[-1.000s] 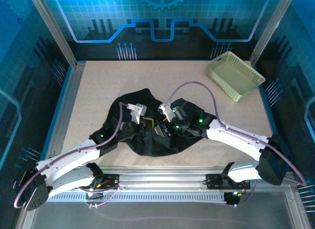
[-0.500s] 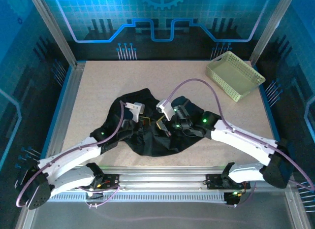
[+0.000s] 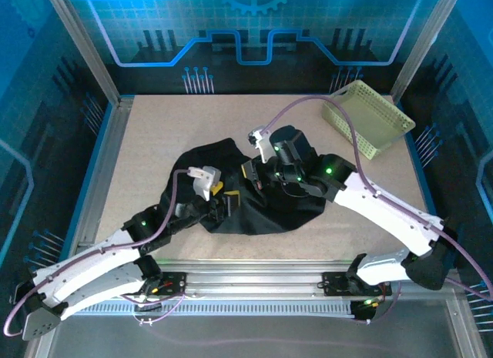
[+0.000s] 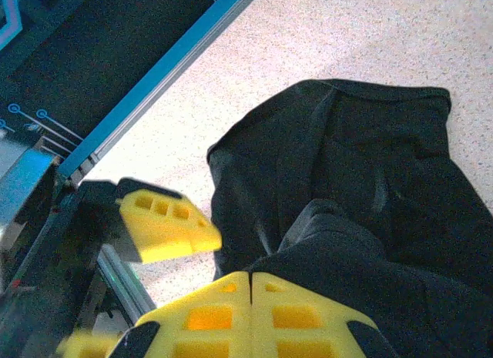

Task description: Fold the inside-out t-shirt

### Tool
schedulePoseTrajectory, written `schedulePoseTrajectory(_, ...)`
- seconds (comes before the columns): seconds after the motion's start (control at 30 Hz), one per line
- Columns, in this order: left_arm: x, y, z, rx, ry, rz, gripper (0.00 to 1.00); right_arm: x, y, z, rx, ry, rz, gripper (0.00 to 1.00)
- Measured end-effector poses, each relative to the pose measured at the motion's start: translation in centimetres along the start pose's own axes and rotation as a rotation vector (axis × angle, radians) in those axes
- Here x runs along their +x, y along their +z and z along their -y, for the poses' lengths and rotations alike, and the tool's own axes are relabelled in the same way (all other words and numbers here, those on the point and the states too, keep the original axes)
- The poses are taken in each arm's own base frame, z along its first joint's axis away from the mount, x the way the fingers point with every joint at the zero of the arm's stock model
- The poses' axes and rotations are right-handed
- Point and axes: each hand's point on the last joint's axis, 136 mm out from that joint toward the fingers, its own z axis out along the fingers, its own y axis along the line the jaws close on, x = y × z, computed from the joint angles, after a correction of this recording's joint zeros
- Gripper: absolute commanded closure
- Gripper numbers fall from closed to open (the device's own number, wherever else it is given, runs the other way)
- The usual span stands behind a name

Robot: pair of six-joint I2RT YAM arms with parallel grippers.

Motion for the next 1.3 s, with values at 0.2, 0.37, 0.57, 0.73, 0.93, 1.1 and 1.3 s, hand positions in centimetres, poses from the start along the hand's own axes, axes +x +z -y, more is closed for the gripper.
schedulePoseTrajectory(0.2,2.3,2.8,-0.5,-0.047,0.008,-0.078,0.2,0.4,1.4,-0.1,-0.009,0.022,-0.037,1.0)
schedulePoseTrajectory(0.37,4.3,5.5,-1.9,-0.138,-0.026,-0.139,0.51,0.5,1.5,0.0,-0.008,0.033,-0.036,1.0)
schedulePoseTrajectory(0.57,3.5,6.6,-1.7,-0.128,-0.082,-0.097,0.93,1.5,1.5,1.5,0.033,0.06,-0.047,0.75)
schedulePoseTrajectory(0.73,2.9,6.2,0.3,0.011,-0.098,-0.053,1.0,1.8,1.3,7.5,0.169,0.152,-0.036,0.37)
schedulePoseTrajectory(0.93,3.2,5.5,0.3,0.118,-0.144,-0.066,1.0,5.0,0.5,12.0,0.246,0.191,-0.048,0.29)
schedulePoseTrajectory(1.1,2.7,5.1,0.1,0.145,-0.171,-0.058,1.0,8.5,0.3,8.8,0.121,0.127,-0.036,0.29)
schedulePoseTrajectory(1.3,2.7,5.0,0.5,0.179,-0.178,-0.067,1.0,11.9,2.7,6.0,0.038,0.065,-0.088,0.33)
